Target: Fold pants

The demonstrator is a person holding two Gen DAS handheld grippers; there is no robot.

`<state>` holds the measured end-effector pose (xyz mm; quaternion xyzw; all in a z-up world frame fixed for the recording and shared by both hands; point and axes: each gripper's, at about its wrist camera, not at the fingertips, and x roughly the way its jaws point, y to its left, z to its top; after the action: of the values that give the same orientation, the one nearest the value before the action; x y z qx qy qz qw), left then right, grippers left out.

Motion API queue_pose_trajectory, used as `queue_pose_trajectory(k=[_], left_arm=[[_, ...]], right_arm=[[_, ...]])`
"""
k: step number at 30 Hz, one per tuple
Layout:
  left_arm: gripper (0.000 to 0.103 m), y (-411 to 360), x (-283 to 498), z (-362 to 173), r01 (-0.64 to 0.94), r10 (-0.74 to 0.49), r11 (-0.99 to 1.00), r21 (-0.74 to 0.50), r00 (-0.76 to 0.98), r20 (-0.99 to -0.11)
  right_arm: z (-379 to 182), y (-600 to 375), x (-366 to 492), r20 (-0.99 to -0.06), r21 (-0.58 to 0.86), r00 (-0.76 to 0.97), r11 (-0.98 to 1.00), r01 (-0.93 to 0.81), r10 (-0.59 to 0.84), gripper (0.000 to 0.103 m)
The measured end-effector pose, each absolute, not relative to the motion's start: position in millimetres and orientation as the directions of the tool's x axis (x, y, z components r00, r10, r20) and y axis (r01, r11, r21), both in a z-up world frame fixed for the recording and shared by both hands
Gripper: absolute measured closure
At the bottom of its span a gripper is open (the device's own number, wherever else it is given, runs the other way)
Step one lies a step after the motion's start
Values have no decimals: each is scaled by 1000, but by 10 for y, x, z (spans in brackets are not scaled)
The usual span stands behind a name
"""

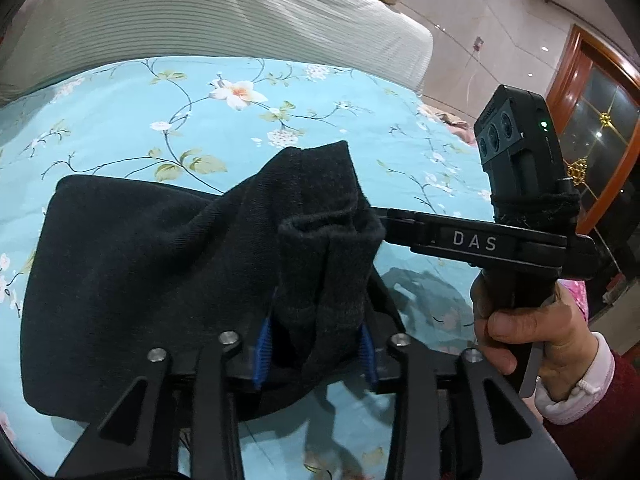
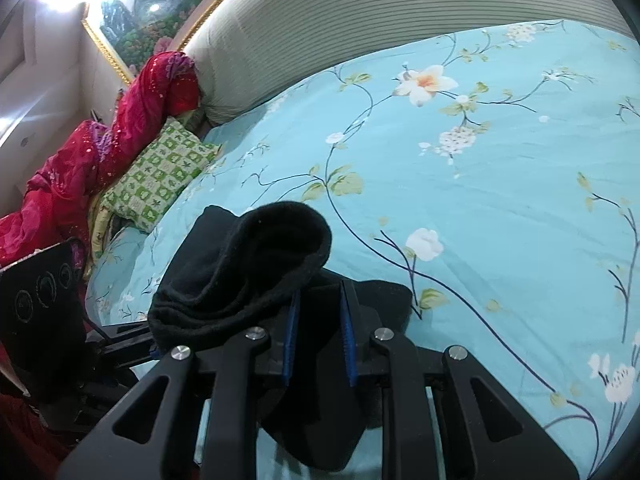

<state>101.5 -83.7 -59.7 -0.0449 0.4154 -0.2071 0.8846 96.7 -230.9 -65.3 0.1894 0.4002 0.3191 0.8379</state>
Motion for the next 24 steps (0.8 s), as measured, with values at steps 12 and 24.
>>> queue_pose_trajectory(k=[12, 24], left_arm=[[41, -736, 891, -526, 378, -507, 858, -349, 513, -693], [34, -187, 850, -171, 283, -451, 892, -353, 613, -648]], right_arm=[[-563, -2604, 770, -576, 606, 536, 763, -226, 617, 68], [-215, -2544, 548, -544, 595, 593, 771, -227, 594, 27]])
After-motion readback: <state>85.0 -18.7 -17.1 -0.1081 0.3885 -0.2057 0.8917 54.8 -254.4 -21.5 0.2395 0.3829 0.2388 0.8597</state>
